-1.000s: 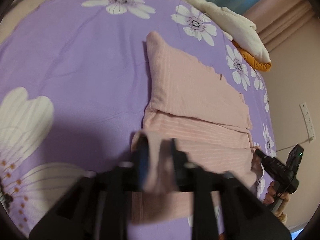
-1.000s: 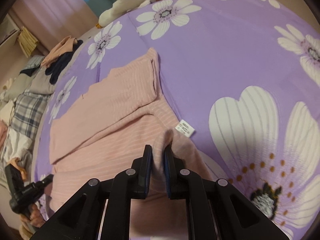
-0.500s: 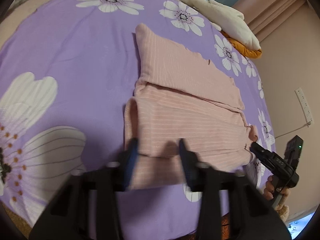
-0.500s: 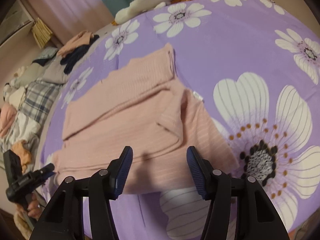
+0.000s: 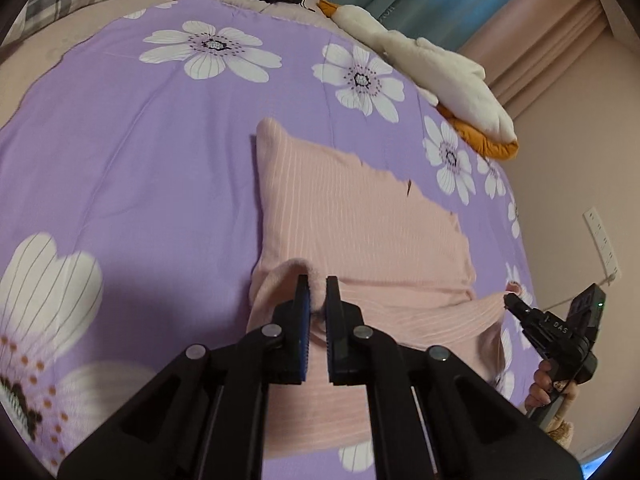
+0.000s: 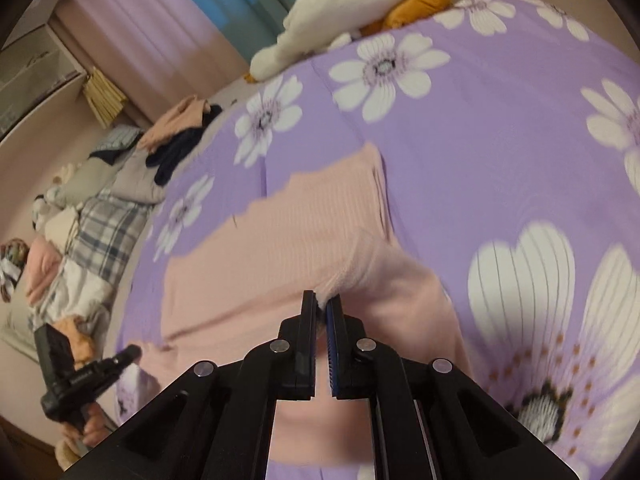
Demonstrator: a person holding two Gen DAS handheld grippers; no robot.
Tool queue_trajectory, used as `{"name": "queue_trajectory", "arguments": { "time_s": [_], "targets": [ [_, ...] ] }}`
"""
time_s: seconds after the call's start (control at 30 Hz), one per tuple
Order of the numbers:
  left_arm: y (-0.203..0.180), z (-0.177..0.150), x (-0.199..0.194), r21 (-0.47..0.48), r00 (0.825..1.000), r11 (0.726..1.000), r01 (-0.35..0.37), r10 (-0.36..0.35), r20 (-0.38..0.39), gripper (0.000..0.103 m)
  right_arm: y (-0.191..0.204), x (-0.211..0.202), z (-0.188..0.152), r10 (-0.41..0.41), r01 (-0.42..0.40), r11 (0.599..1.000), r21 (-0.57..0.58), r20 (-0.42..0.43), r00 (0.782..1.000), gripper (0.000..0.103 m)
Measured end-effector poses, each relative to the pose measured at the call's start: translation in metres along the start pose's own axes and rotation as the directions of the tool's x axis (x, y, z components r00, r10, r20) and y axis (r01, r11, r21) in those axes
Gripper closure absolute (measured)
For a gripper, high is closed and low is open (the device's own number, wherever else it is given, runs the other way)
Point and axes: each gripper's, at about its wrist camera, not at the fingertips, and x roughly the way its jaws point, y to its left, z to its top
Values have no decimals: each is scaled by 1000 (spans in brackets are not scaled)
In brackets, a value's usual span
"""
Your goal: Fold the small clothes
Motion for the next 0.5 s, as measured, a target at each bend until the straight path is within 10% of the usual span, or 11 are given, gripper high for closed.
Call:
{"name": "queue_trajectory", "arguments": {
  "time_s": [0.33,0.5],
  "targets": [
    [18,25,41,-74,999,996,-45,43,-34,92,-23,59,16,-106,110,993,37,-90,990,96],
    [15,29,24,-86,1000,996,9,-8,11,54,-21,38,19,-131,130,991,-15,-29,991,67]
  ]
}}
